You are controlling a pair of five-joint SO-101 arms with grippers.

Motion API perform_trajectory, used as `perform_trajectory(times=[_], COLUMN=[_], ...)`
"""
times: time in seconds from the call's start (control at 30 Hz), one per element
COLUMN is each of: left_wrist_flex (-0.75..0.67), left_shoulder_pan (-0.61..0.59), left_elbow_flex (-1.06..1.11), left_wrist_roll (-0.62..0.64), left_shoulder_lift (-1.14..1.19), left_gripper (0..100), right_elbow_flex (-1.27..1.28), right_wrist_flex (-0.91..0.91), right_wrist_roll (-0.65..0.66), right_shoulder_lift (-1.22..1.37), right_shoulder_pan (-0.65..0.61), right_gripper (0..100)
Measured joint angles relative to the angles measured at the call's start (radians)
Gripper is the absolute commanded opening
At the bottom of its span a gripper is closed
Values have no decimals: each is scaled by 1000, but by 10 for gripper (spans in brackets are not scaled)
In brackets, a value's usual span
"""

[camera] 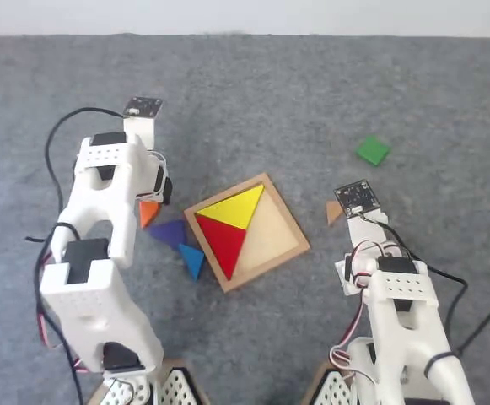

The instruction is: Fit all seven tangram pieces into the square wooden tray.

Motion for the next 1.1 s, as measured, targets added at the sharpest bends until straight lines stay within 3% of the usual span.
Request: perform_trajectory(times=[0.4, 0.5, 0.93, 1.1], left_wrist_flex=[68, 69, 68, 57], left_shoulder_pan=[-44, -61, -52, -52], left_elbow_flex=[3, 3, 3, -41], left_wrist_roll=[192, 201, 229, 250], left_shoulder_lift=[-26, -26, -21, 81], left_gripper=[190, 233, 232, 178], right_elbow_flex=[0, 0, 0, 0], right_wrist_flex=[0, 0, 0, 0], right_wrist_roll=[0, 0, 0, 0], right_shoulder_lift=[0, 0, 0, 0], right_shoulder_pan=[0, 0, 0, 0], right_gripper=[6, 6, 6, 6])
